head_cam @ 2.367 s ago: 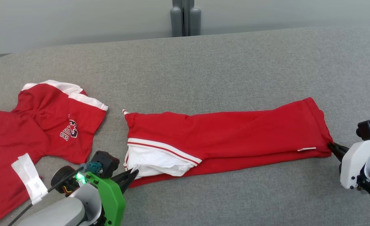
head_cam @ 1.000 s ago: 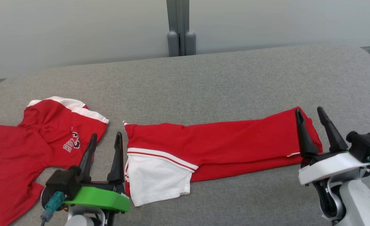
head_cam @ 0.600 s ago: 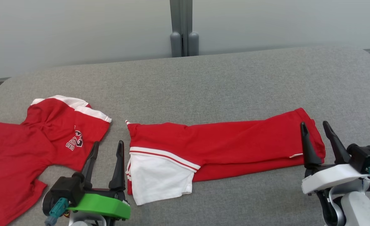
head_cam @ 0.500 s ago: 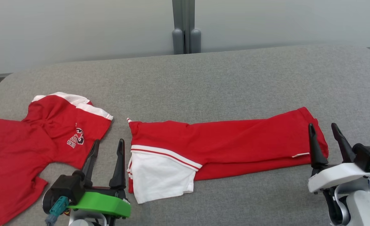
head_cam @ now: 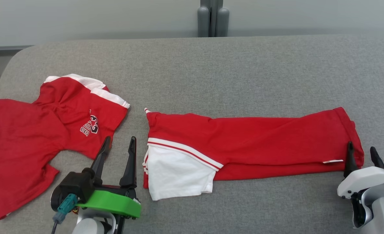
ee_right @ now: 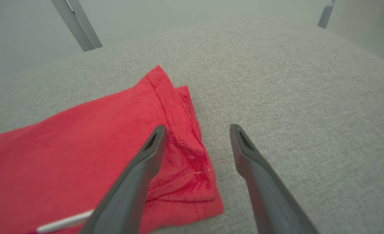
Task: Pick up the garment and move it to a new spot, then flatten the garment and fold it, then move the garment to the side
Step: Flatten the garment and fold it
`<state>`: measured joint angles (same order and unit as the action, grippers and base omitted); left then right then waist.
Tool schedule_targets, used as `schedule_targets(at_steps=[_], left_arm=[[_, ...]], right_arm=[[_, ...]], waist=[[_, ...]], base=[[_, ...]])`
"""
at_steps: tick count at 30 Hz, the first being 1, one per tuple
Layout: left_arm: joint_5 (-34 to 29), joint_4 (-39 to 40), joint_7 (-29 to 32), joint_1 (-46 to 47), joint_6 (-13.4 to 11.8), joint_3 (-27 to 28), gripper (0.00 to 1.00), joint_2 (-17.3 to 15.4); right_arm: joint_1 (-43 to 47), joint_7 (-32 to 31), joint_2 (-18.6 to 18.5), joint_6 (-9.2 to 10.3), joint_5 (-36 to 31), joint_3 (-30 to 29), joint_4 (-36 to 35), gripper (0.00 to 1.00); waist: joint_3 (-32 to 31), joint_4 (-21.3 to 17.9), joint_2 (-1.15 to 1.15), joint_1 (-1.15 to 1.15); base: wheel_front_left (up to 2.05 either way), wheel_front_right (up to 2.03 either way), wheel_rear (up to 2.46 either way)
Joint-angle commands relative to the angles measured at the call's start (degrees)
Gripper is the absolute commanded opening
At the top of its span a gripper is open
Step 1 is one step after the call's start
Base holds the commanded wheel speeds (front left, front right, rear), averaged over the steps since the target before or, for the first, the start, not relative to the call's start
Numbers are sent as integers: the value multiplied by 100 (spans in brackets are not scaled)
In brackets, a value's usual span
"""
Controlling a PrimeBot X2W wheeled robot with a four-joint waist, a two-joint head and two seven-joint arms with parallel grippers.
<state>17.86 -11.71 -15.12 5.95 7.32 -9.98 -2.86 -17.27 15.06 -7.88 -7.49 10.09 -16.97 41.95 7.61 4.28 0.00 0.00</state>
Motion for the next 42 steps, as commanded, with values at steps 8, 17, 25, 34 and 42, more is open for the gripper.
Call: schedule_targets(at_steps=[8,17,25,34,42], left_arm=[[-18,-49,-2,129,20,35,100,-8],[-23,-91,-2,148,20,44,100,-8],[-1,-96,-2,163,20,39,100,-8],[62,-135,-2,60,21,38,100,-8],[145,-170,-2,-91,21,28,100,-8]], right_arm=[[-232,15,129,0,-25,-94,618,100],[-341,3,-20,6,187,-80,914,0],[-428,9,-408,5,69,-575,1006,0],[-551,9,-508,4,-386,-1229,698,0],[-760,9,-128,2,-240,-531,66,0]], waist=[[133,122,0,0],[100,7,0,0],[91,-82,0,0],[-71,-124,0,0],[-342,-186,0,0]], base=[[0,0,0],[0,0,0],[0,0,0],[0,0,0],[0,0,0]])
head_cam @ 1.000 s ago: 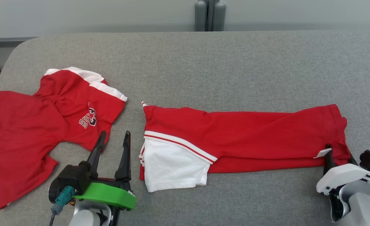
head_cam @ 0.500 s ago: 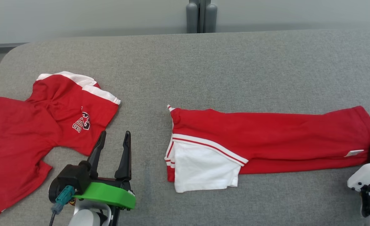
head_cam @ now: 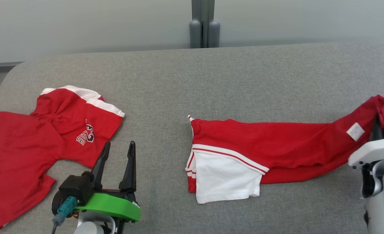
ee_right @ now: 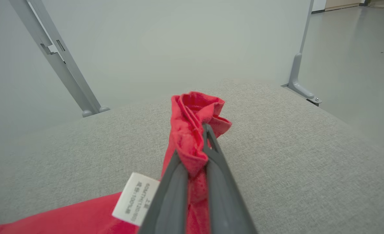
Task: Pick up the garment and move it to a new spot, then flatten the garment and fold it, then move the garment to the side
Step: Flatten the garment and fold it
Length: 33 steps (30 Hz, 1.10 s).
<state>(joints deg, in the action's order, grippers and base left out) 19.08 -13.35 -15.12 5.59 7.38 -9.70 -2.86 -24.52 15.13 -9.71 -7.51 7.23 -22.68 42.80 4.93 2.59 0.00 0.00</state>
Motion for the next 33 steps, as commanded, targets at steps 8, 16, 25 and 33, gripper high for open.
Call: schedule_targets(at_steps=[8,16,25,33], left_arm=[[161,-26,-2,-205,15,8,100,-9],[193,-85,-2,-278,14,-8,100,-9],[191,-144,-2,-320,14,-73,100,-8],[149,-177,-2,-357,15,-69,100,-8]], right_arm=[[175,-222,564,2,646,1605,-903,0],[661,-525,664,2,1415,3176,-1499,0],[740,-295,671,2,2203,4175,-1326,0],[571,-119,673,2,2341,4661,-721,0]], waist=[[-273,111,0,0],[-342,399,0,0],[-374,811,0,0],[-358,1092,0,0]], base=[[0,0,0],[0,0,0],[0,0,0],[0,0,0]])
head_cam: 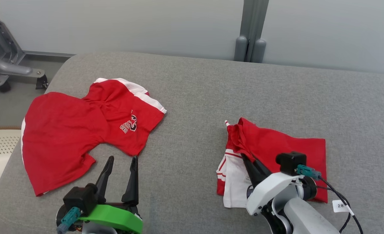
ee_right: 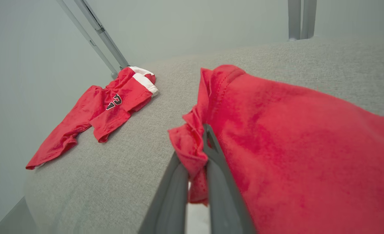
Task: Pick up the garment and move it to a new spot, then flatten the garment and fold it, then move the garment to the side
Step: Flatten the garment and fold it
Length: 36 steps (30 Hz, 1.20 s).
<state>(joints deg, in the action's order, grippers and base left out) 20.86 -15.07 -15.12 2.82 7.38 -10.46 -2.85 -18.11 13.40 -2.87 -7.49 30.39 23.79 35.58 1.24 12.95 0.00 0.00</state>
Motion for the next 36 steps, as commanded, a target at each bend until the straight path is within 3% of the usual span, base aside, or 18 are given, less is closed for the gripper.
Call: schedule_targets(at_steps=[1,2,3,11,16,22,30,36], left_arm=[[-25,-9,-2,-75,15,0,100,-10],[-15,-16,-2,-75,15,0,100,-10],[-7,-21,-2,-79,15,-12,100,-10],[22,-54,-2,-126,15,26,100,-10],[26,12,-2,-56,15,46,100,-10],[-281,269,-2,108,9,1,100,-9],[-247,724,-1,176,-166,70,100,-14],[-303,856,-2,195,-226,192,100,-14]], right_arm=[[-86,56,-8,0,48,69,58,0],[-95,82,-10,0,80,102,118,0],[-87,93,-9,0,130,181,172,100],[-139,-247,-13,0,741,1303,139,100],[-398,-123,-20,0,734,1342,67,100],[-687,114,-341,0,61,859,-159,100],[-312,177,-800,0,-1180,-483,-1220,100],[281,179,-576,0,-1996,-1445,-2098,100]], waist=[[18,78,0,0],[21,97,0,0],[24,113,0,0],[56,22,0,0],[91,-277,0,0],[145,-715,0,0],[231,-1205,0,0],[285,-1404,0,0]], base=[[0,0,0],[0,0,0],[0,0,0],[0,0,0],[0,0,0],[0,0,0],[0,0,0],[0,0,0]])
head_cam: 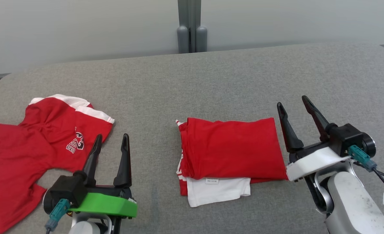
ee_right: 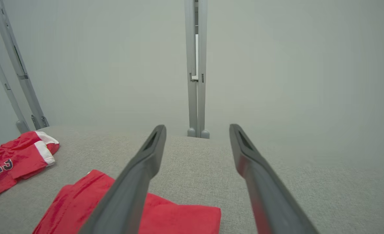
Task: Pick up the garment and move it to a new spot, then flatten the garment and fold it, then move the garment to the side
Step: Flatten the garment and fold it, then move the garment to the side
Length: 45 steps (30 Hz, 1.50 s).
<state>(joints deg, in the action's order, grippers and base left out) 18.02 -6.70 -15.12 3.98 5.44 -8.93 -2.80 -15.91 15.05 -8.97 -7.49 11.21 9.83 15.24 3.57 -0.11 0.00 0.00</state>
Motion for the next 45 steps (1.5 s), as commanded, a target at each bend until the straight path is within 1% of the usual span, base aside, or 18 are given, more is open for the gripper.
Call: schedule_targets(at_steps=[1,4,8,14,21,23,30,34,40,45], left_arm=[[-27,24,-2,77,-34,56,100,-19],[-69,54,-2,16,-64,96,100,-19],[-126,67,-2,-113,-120,97,100,-19],[-181,84,-2,-195,-173,101,100,-19],[-212,25,-2,-122,-131,42,100,-19],[-221,9,-2,-80,-108,9,100,-19],[-227,-29,-2,44,-48,-128,100,-19],[-240,-54,-2,117,-27,-152,100,-19],[-265,-106,-2,244,14,-201,100,-19],[-343,-117,-2,297,28,-279,100,-19]], right_arm=[[153,14,73,0,-178,-148,-162,100],[423,15,266,0,-427,-443,-402,100],[656,15,432,0,-572,-628,-574,100],[760,16,528,0,-675,-653,-631,100],[726,17,560,0,-715,-700,-530,100],[708,16,567,0,-775,-759,-395,100],[470,17,597,0,-967,-1093,610,100],[232,-11,602,0,-738,-1126,1201,100],[-116,-33,601,0,-241,-904,1954,100],[-314,-60,597,0,-90,-785,2514,100]], waist=[[58,-116,0,0],[79,-166,0,0],[88,-195,0,0],[67,-194,0,0],[124,-116,0,0],[180,-77,0,0],[444,129,0,0],[611,241,0,0],[771,370,0,0],[808,401,0,0]], base=[[0,0,0],[0,0,0],[0,0,0],[0,0,0],[0,0,0],[0,0,0],[0,0,0],[0,0,0],[0,0,0],[0,0,0]])
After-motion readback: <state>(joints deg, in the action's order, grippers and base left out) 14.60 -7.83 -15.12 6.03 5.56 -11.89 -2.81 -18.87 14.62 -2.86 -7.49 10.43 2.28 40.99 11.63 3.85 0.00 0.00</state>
